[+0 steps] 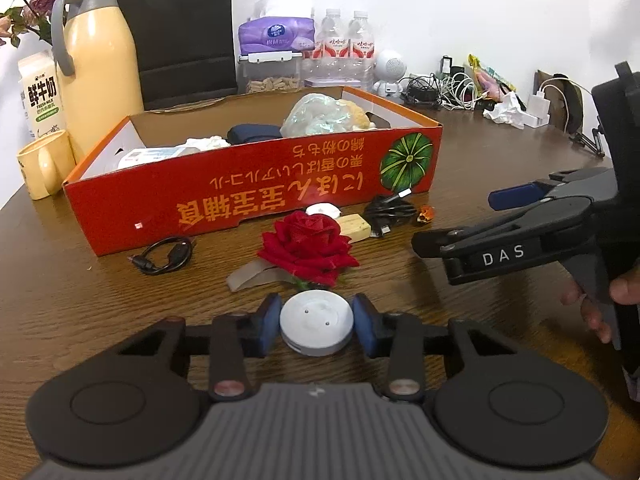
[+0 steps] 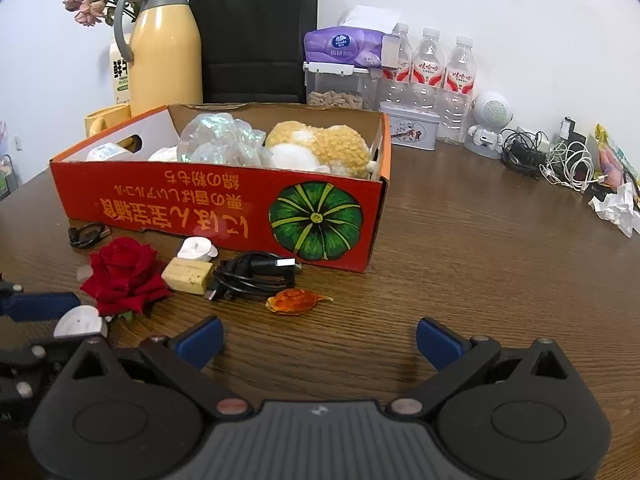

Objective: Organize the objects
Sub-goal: 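Grasp the white round device with the left tool while the right tool grasps the orange leaf item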

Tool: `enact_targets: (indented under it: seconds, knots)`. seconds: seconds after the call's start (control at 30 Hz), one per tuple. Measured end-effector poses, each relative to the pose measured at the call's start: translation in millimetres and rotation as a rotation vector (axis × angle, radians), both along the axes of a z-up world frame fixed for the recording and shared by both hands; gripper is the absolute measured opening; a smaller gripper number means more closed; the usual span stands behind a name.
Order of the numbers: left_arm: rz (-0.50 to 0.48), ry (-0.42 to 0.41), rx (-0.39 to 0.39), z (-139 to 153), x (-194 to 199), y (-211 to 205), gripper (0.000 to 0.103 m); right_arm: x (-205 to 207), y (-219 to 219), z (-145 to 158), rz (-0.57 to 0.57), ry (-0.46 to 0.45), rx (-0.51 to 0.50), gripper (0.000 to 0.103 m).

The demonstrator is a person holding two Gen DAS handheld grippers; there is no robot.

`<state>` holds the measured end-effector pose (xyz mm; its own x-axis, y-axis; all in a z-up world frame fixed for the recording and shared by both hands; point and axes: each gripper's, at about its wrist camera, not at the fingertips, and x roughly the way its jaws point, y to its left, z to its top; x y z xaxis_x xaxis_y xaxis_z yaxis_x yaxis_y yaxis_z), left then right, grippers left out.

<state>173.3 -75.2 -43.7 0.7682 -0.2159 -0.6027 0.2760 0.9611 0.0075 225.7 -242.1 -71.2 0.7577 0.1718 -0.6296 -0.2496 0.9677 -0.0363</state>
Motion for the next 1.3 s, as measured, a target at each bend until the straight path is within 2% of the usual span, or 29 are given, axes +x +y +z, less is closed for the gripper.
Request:
enact_targets:
  seconds: [0.2, 0.37, 0.43, 0.5, 0.63, 0.7, 0.77, 0.87, 0.93, 1.0, 1.3]
  knots:
    - [0.004, -0.037, -0.041, 7, -5, 6, 0.04, -1, -2, 2, -0.008, -0.025, 0.007, 0.103]
    - [0.048, -0.079, -0.097, 15, -5, 20, 0.04, -2, -1, 4, 0.005, -0.055, 0.017, 0.102]
    - [0.08, -0.09, -0.122, 18, -3, 30, 0.04, 0, 0, 3, 0.015, -0.044, 0.014, 0.095]
    - [0.114, -0.097, -0.145, 21, 0, 40, 0.04, 3, -1, 4, 0.037, -0.045, 0.019, 0.082]
    - [0.175, -0.1, -0.169, 23, 6, 60, 0.04, 16, -15, 5, 0.046, -0.032, 0.058, 0.073]
    - [0.196, -0.092, -0.181, 23, 8, 69, 0.04, 22, -24, 4, 0.058, -0.014, 0.087, 0.063]
    - [0.213, -0.087, -0.193, 22, 10, 76, 0.04, 27, -29, 2, 0.09, 0.001, 0.124, 0.061]
    - [0.221, -0.086, -0.197, 22, 10, 80, 0.04, 28, -27, 1, 0.117, 0.002, 0.119, 0.057]
    - [0.221, -0.084, -0.197, 22, 11, 81, 0.04, 26, -24, 1, 0.126, 0.0, 0.113, 0.05]
    - [0.221, -0.081, -0.196, 21, 11, 80, 0.04, 26, -24, 2, 0.127, -0.003, 0.112, 0.038]
    - [0.227, -0.075, -0.197, 20, 12, 81, 0.04, 16, -21, 5, 0.125, -0.046, 0.089, 0.038]
